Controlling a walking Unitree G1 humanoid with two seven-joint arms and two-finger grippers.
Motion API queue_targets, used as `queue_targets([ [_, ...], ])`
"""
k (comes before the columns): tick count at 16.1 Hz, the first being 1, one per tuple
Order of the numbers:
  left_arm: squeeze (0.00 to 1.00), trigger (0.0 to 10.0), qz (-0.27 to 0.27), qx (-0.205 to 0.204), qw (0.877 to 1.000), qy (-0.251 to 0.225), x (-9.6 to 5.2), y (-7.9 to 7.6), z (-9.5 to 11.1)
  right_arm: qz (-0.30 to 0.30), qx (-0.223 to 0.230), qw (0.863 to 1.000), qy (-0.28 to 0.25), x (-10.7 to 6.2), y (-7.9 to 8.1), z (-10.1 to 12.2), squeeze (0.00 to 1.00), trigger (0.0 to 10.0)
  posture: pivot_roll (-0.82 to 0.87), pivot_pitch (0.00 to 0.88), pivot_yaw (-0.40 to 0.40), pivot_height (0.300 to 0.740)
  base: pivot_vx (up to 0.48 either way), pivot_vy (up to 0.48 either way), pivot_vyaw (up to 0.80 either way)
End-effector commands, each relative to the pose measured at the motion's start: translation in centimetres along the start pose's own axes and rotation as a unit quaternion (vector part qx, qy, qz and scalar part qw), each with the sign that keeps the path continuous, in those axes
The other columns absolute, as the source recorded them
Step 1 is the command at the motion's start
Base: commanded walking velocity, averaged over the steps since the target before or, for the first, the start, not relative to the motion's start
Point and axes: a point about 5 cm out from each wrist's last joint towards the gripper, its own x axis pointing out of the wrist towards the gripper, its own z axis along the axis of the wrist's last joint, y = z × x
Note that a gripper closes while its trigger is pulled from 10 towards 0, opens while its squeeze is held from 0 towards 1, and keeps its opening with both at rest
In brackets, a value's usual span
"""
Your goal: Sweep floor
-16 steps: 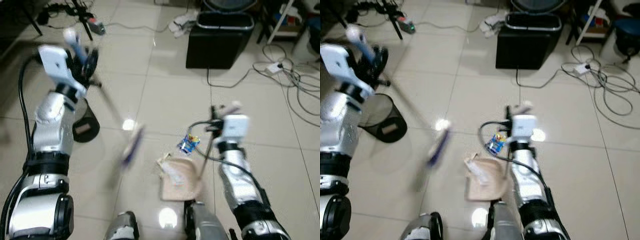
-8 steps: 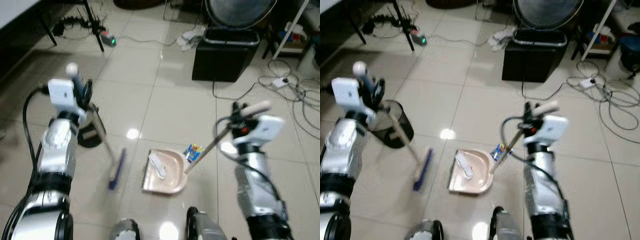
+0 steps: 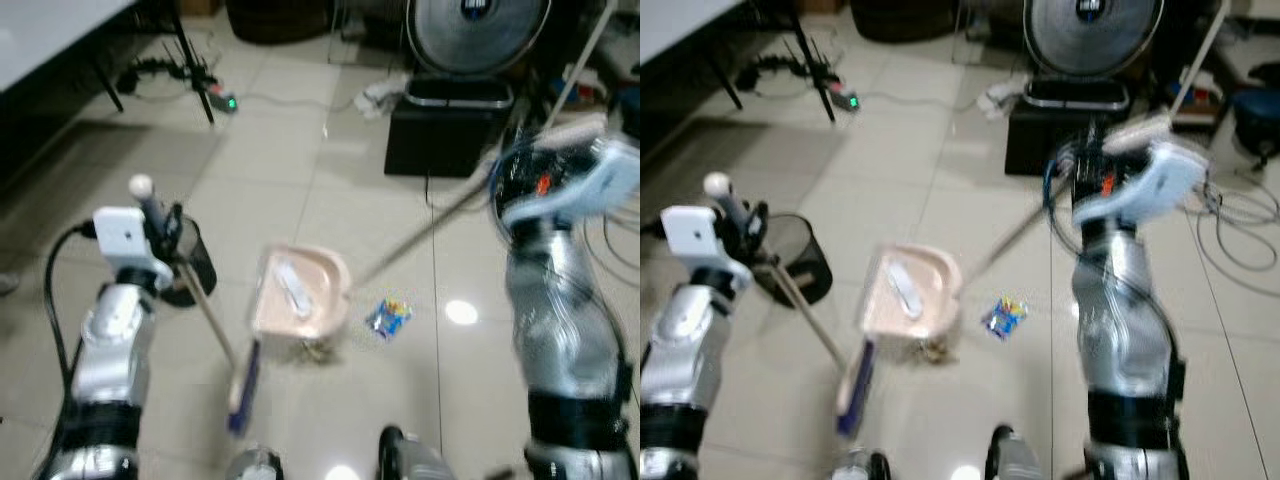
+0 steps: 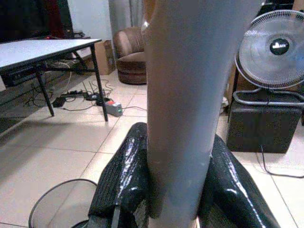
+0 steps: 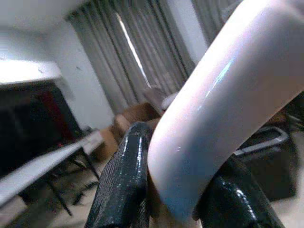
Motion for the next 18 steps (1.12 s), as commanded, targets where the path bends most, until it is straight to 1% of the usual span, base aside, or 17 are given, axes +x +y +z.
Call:
queue_targets([
  [1,0.0,10.0,0.003,0.011,1.0,-0.024,0.5,-0.4,1.3,0.012,0.029,0.999,-0.029,0.5,1.1,1.8,0.0,10.0,-0.12,0.012,0.087,0.74,0.0,0.0,0.0],
  [2,0.0,10.0,0.002,0.008,1.0,-0.025,0.6,-0.6,1.4,0.014,0.031,0.999,-0.03,0.7,1.3,2.1,0.0,10.0,-0.12,0.01,0.085,0.74,0.0,0.0,0.0],
  [4,0.0,10.0,-0.014,0.007,0.999,-0.04,0.6,-1.7,2.5,0.015,0.018,0.999,-0.031,1.8,2.2,3.3,0.0,10.0,-0.11,0.009,0.079,0.74,0.0,0.0,0.0],
  [6,0.0,10.0,-0.014,0.02,0.999,-0.047,0.8,-2.0,3.1,0.005,0.011,1.0,-0.028,2.2,2.3,3.5,0.0,10.0,-0.11,0.008,0.078,0.74,0.0,0.0,0.0],
  [7,0.0,10.0,-0.001,0.036,0.998,-0.047,0.9,-1.9,3.3,-0.005,0.019,0.999,-0.026,2.5,2.3,3.5,0.0,10.0,-0.11,0.009,0.081,0.74,0.382,0.0,0.8],
  [9,0.0,10.0,-0.006,0.045,0.998,-0.043,0.9,-2.1,3.3,-0.014,0.026,0.999,-0.022,2.6,2.3,3.4,0.0,10.0,-0.12,0.009,0.085,0.74,0.427,0.0,0.8],
  [13,0.0,10.0,-0.006,0.05,0.998,-0.035,0.6,-2.3,3.1,-0.023,0.035,0.999,-0.019,2.8,2.3,3.2,0.0,10.0,-0.11,0.011,0.084,0.74,0.462,0.0,0.8],
  [18,0.0,10.0,-0.004,0.053,0.998,-0.025,0.0,-2.2,3.0,-0.029,0.04,0.999,-0.011,3.1,2.3,2.8,0.0,10.0,-0.09,0.008,0.072,0.74,0.469,0.0,0.8],
])
